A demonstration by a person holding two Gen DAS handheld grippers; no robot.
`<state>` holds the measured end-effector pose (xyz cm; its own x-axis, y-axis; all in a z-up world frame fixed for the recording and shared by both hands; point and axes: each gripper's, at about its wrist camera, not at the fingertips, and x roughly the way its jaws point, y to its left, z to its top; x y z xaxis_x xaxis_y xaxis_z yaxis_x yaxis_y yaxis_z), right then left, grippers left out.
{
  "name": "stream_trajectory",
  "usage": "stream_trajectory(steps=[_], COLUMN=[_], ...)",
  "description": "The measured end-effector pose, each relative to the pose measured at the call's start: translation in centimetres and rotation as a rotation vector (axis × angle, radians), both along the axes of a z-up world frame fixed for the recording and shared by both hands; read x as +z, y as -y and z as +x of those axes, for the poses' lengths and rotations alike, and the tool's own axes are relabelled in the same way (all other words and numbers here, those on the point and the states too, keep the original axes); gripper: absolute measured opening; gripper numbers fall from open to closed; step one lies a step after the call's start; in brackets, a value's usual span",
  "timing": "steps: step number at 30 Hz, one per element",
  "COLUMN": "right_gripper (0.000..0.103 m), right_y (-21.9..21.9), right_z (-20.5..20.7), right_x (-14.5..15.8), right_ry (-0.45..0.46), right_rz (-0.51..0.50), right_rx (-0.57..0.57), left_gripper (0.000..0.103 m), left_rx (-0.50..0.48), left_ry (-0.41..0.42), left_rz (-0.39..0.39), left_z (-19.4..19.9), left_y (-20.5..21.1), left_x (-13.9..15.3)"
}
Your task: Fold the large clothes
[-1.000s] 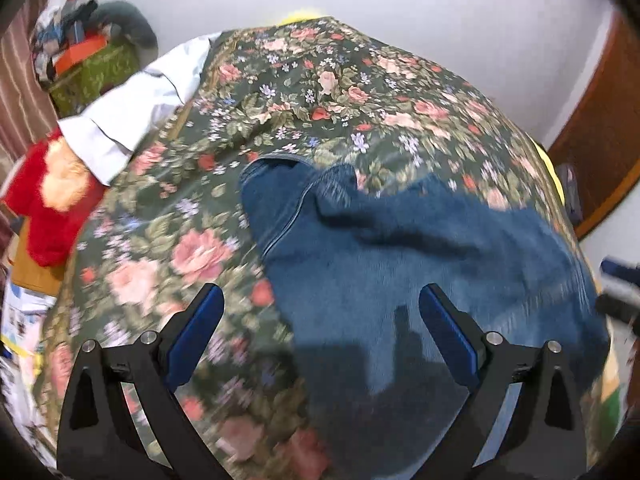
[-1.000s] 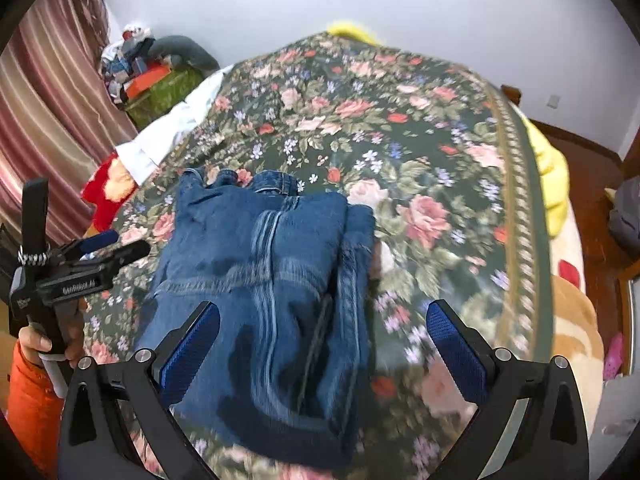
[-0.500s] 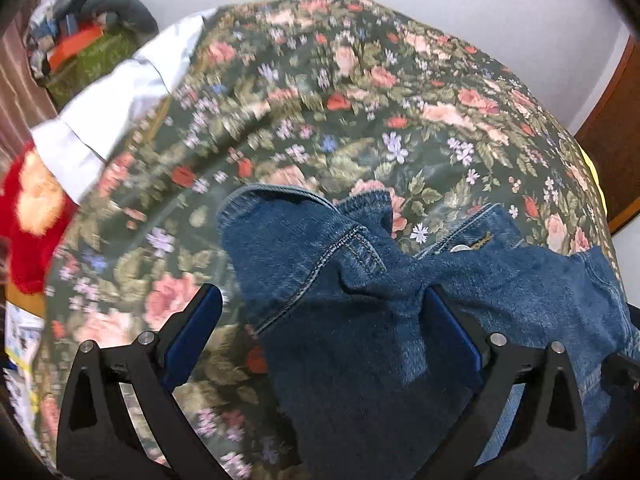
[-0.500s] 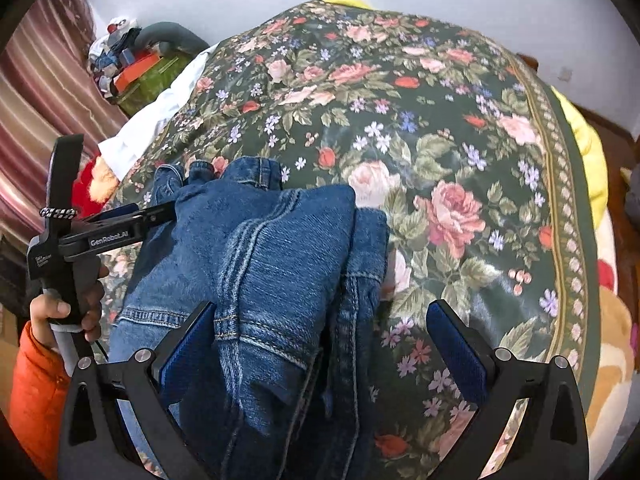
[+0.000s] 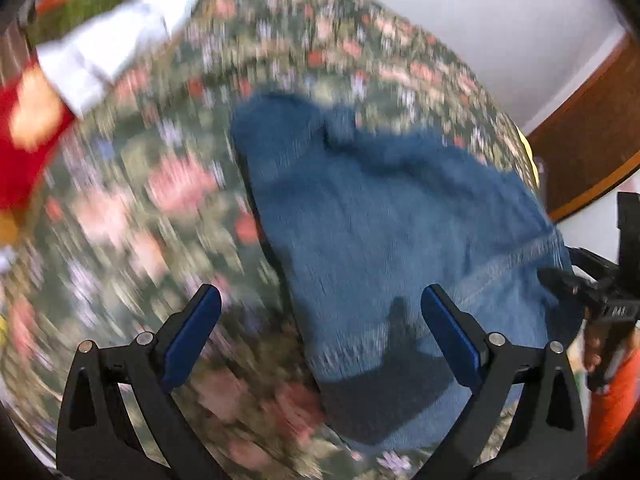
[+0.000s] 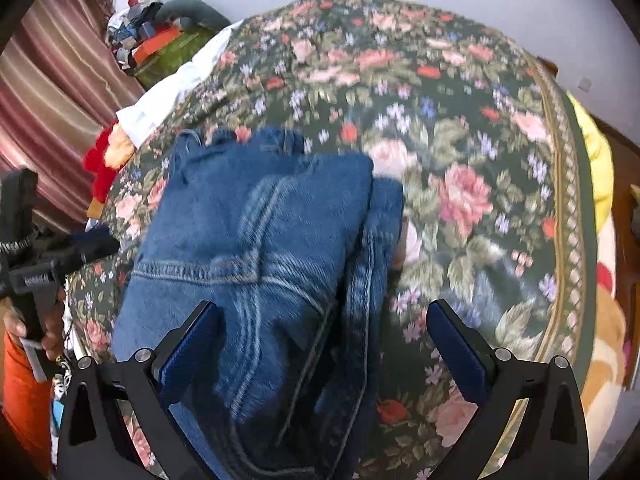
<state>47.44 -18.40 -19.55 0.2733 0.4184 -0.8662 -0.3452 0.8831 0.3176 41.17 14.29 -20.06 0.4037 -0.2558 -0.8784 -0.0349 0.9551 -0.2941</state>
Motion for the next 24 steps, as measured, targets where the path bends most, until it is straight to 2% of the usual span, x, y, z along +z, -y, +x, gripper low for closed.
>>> stream_trajectory(steps=[4,6,9,14,17,21,24], right_gripper=[0.103,0.103,0.103,0.103,0.103,0.103,0.103], right_y=[1.3,1.6,1.3,-2.4,-4.9,-5.9,-5.6], right_z=[0.6,1.3,2.2,3.4,4.2,5.3,5.6], right_x=[-1.8,-3.0,-4.1,-4.8,-5.2,-6.2,-6.6], right_ry=[-0.126,-0.191,-0.255,-0.221,-0.240,-0.252,-0.259], right_rz=[0.110,0.169,0.233,0.181,0.192,0.239,0.298], right_rx=[-0.022,-0.018,0.007,0.112,0.176,0.167,0.114], left_gripper=[0.101,0.101,0.101,0.102,0.103,0.102,0.097], left_rx=[0.051,0.082,0.099,0.072,0.058,0.092,0.116], left_ry=[-0.037,-0.059,-0.085,-0.101,-0.107,-0.119,-0.104], left_rz=[-0.113,-0.215,-0.311,-0.384,-0.406,-0.428,-0.440], left_z=[-0.6,-0.3,0.4,2.1,3.1,4.2,4.2], left_y=[0.0,-0.7,-1.0,-0.1,0.7,0.9,0.8], left_x=[-2.7,-3.8,-5.1,-6.3,-7.0,-7.7,-7.7])
